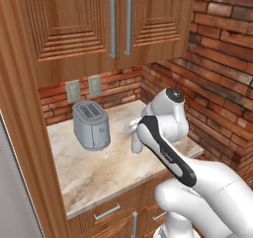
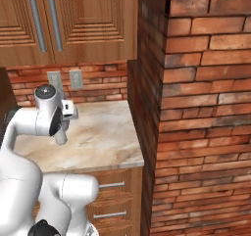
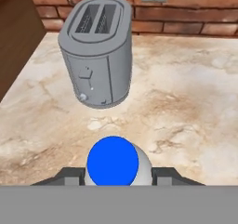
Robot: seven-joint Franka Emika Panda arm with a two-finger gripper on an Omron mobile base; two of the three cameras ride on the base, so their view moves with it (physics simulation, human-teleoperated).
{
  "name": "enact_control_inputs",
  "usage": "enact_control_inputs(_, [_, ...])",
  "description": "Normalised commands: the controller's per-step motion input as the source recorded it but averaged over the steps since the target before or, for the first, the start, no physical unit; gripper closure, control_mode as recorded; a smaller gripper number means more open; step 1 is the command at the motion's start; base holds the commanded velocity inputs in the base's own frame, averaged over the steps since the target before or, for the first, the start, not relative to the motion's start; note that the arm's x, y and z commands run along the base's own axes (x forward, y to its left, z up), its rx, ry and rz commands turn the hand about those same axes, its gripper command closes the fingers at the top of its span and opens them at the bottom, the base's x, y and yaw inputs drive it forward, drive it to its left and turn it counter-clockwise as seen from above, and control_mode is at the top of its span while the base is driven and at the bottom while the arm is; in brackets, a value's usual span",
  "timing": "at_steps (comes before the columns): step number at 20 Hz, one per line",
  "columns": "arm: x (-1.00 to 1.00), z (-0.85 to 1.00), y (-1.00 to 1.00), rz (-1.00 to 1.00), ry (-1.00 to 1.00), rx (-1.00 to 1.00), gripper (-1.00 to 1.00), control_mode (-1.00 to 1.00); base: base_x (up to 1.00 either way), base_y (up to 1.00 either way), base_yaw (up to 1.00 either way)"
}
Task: Place the drinks on the dining counter in a tight cluster.
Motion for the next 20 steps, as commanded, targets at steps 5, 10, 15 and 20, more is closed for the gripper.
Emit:
enact_control_inputs(5, [-0.21, 0.47, -0.25, 0.0, 0.13, 0.0, 1.0, -1.0, 0.0, 0.0, 0.0])
enact_control_inputs(10, [-0.3, 0.09, -0.1, 0.0, -0.02, 0.01, 1.0, -1.0, 0.0, 0.0, 0.0])
enact_control_inputs(15, [0.0, 0.0, 0.0, 0.0, 0.0, 0.0, 1.0, -1.0, 0.0, 0.0, 0.0])
enact_control_inputs(20, [0.0, 0.0, 0.0, 0.0, 0.0, 0.0, 1.0, -1.0, 0.0, 0.0, 0.0])
